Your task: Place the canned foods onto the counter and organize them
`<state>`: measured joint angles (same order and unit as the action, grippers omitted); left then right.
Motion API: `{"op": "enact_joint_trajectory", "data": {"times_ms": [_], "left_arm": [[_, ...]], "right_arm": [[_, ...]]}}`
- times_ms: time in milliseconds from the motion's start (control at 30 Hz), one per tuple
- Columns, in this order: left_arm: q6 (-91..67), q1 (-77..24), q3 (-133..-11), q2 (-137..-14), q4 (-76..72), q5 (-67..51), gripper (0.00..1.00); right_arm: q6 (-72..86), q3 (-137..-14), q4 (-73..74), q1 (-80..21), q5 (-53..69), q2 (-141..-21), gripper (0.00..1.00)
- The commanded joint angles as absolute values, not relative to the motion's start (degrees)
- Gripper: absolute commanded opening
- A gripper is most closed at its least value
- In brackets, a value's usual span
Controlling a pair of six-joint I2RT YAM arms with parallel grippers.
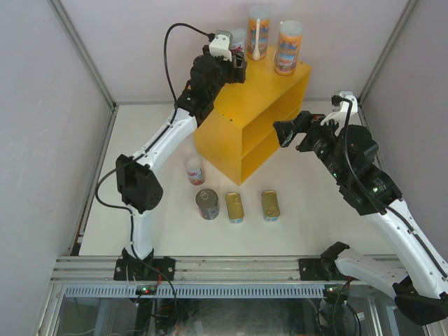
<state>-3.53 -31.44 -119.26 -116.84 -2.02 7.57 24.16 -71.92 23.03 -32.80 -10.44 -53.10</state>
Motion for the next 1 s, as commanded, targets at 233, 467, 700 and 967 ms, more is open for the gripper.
{"op": "enact_joint_trajectory", "data": {"times_ms": [233, 467, 700, 967], "left_arm": [[-6.8, -31.1, -125.6, -117.6, 2.2, 6.9, 0.95], [-6.9, -31.4, -123.6, -114.4, 2.6, 7.8, 1.00], [-6.6, -32.0, -118.6, -108.1, 3.4, 11.2, 1.00], [-6.3, -32.9, -107.5, -96.8, 4.0, 13.0, 1.00]], "right_arm": [[24.0, -72.1, 21.2, -32.8, -9.5, -52.9, 0.88], [24.2, -72.3, 21.2, -33.2, -9.9, -52.5, 0.88], [24.1, -72.4, 22.1, -33.9, -11.8, -52.6, 0.88], [23.3, -72.8, 24.2, -34.5, -15.2, -52.3, 0.88]]}}
